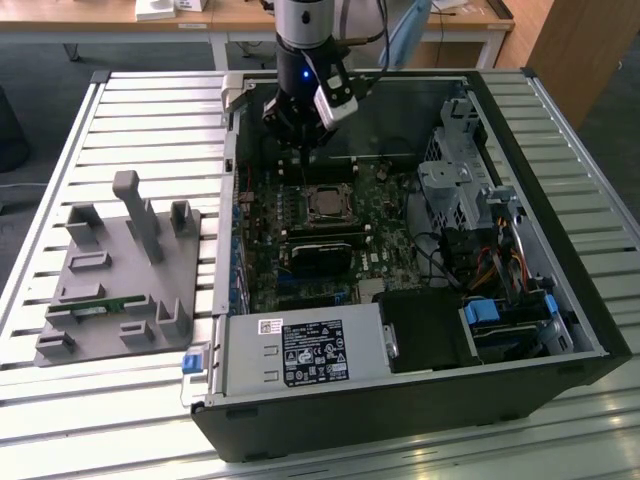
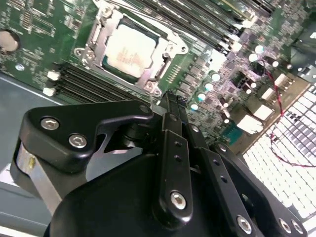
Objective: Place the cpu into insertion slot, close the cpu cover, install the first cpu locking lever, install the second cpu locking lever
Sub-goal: 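Install the first cpu locking lever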
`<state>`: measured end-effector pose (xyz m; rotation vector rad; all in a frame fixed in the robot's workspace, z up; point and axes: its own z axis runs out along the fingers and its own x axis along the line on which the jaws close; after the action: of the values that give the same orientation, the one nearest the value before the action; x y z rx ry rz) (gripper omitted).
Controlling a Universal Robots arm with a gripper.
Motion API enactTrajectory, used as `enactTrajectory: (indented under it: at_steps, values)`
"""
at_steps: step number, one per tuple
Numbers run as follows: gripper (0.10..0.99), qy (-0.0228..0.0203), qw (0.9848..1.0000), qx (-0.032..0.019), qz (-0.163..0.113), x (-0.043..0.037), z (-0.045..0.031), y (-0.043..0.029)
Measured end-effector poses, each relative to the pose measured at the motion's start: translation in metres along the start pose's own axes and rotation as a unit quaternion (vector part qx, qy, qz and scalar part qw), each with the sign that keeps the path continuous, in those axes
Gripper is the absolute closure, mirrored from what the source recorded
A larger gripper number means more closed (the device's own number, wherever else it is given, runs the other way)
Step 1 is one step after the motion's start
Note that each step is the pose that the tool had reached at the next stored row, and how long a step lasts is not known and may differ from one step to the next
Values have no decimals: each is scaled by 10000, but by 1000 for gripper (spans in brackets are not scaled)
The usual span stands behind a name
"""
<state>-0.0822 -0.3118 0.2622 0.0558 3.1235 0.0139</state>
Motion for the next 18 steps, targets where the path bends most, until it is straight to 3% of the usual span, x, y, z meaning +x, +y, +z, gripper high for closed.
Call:
enactTrajectory:
  at_steps: [5, 6, 18]
  values:
    - [980, 1, 10000, 1, 1, 75, 12, 2]
    - [980, 1, 10000, 1, 0, 137, 26, 18]
    - [980, 0, 10000, 0, 0, 151, 50, 182]
